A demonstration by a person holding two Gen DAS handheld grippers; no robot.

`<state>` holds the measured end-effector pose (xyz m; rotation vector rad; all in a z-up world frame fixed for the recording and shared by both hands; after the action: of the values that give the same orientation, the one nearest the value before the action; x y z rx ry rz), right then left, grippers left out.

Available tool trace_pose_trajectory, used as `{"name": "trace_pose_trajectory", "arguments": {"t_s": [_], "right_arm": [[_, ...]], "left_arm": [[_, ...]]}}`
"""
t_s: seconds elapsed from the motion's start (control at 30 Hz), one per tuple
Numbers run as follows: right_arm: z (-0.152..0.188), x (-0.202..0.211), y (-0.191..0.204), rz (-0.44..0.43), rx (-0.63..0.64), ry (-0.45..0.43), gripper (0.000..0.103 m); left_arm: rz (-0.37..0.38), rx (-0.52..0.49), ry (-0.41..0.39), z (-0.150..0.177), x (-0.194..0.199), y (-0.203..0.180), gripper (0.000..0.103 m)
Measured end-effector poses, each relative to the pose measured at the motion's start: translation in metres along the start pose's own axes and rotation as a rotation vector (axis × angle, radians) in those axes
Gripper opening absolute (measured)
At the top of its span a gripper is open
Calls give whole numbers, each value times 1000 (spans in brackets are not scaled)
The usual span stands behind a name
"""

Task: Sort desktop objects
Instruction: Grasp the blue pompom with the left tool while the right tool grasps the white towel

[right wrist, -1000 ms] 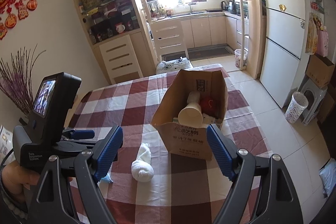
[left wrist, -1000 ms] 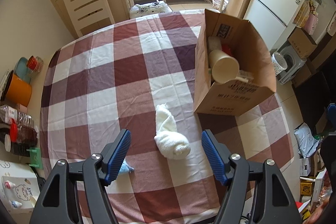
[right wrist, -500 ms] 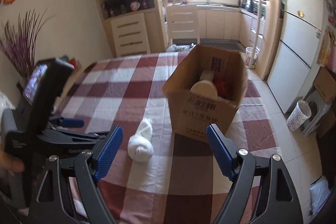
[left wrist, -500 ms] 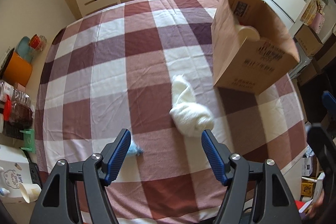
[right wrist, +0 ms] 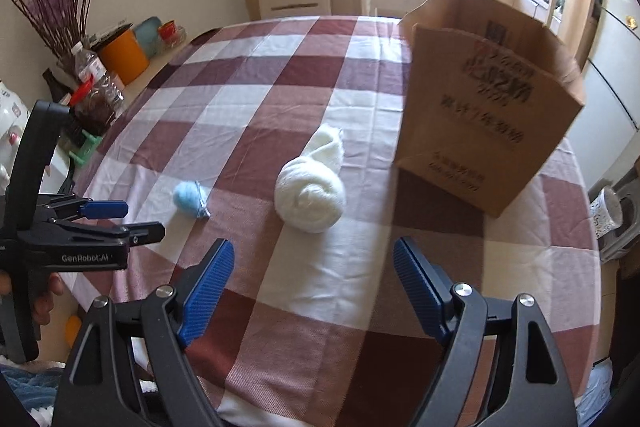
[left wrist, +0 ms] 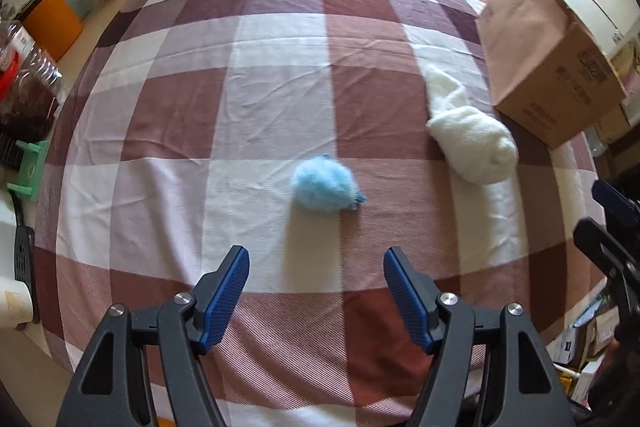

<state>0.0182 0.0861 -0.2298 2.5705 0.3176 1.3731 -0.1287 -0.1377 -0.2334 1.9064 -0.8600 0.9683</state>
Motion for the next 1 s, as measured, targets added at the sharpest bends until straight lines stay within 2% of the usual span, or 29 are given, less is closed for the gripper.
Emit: {"name": "trace_pose_trajectory", "arguments": {"t_s": [0.1,0.33,0.43,0.57,0.63,0.73,0.9,1.0], "right_arm": [[1,-8,1,-9,2,8,83],[6,-18,-2,-5,1,39,83],[9,-22,-8,4,-6,52,83],[9,-28,-15,11,-14,66,83],[8,-32,-17,12,-14,70,83],[6,-37,-19,8,-11,75,83],[-1,-47,-20,-3,-1,80,83],[-8,-58,-19,-18,10,82,83]], "left_arm": [[10,15,-9,-9,-11,-2,72],[13,79,28,-21,-41,-15,69],[26,121,52,-22,-50,-18,56],[14,145,48,-25,-52,-18,52],[19,147,45,-27,-52,-17,43],[32,138,50,-27,-53,-11,34],[-19,98,47,-25,-54,7,34],[-56,116,44,-28,-55,14,40]]}}
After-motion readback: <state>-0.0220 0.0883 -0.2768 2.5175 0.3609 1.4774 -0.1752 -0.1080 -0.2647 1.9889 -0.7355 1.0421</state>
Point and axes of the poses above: each gripper's, at about its wrist camera, not at the fingertips, and x roughly against the way its jaws point, y to its left, z to its underside, the point moved 7 cm from there along -x, roughly the way its jaws point, and after that the axes turned 14 degrees about -z, right-handed, at the moved point
